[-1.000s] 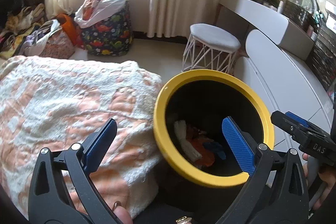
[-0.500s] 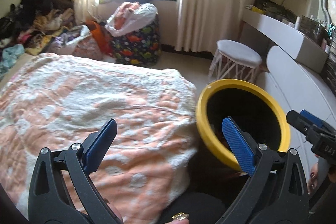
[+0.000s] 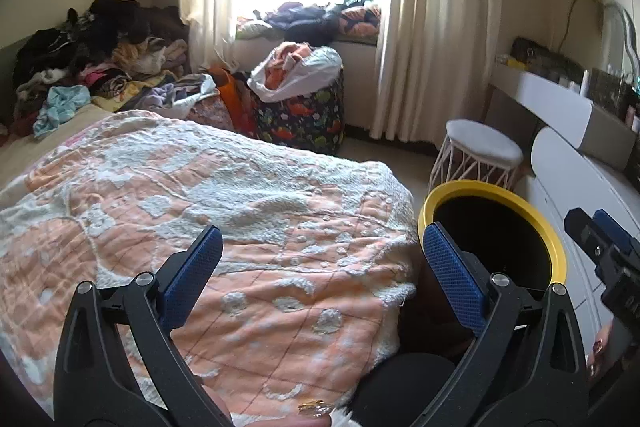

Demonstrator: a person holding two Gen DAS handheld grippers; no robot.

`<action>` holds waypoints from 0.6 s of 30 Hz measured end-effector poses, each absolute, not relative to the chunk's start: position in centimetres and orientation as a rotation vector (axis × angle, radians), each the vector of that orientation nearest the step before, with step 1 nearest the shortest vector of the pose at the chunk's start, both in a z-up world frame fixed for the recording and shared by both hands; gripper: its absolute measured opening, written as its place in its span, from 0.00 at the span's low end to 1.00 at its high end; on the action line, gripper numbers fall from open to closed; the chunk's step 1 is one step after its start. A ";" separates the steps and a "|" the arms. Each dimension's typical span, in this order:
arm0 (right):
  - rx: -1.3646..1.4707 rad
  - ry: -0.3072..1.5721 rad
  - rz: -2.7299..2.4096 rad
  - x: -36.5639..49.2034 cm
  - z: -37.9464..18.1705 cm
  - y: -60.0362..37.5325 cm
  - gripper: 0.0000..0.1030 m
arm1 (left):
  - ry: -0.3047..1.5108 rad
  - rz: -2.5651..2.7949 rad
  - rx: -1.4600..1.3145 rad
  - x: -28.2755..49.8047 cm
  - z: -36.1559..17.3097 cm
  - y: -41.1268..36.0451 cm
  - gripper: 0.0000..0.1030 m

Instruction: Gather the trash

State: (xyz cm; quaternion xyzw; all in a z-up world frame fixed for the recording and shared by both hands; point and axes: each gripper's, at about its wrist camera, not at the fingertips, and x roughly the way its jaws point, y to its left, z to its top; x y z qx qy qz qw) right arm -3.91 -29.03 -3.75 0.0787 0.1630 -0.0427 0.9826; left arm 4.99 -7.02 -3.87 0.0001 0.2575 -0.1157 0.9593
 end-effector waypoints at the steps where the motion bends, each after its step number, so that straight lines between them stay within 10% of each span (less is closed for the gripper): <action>1: 0.137 0.301 -0.082 -4.3 -3.7 -28.5 0.94 | 0.508 -0.229 0.005 4.7 -3.9 -6.8 0.90; 18: 0.024 0.204 -0.085 -5.2 -4.8 -26.4 0.94 | 0.453 -0.212 0.017 2.9 -4.9 -6.0 0.90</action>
